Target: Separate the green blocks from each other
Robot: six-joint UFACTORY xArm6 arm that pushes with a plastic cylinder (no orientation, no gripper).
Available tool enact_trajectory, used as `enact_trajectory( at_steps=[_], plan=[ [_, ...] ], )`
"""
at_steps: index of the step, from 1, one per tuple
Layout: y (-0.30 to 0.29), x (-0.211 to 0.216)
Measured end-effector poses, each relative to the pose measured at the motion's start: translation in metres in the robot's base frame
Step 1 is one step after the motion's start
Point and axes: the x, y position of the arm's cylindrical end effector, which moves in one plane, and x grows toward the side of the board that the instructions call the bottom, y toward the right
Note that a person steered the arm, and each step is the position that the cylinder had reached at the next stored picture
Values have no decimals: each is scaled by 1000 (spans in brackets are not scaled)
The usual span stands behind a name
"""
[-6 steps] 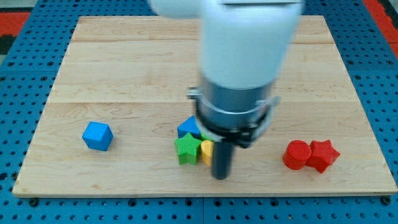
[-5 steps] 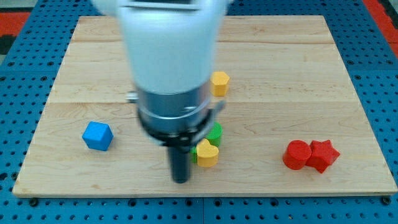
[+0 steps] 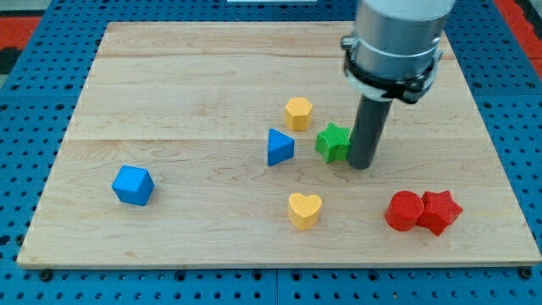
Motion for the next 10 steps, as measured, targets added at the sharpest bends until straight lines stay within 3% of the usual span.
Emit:
enact_trajectory(
  at_steps=[2, 3, 6, 8, 10],
  plan=[
    [33, -56],
    [47, -18],
    [-58, 18],
    [-67, -13],
    [-114, -23]
  ],
)
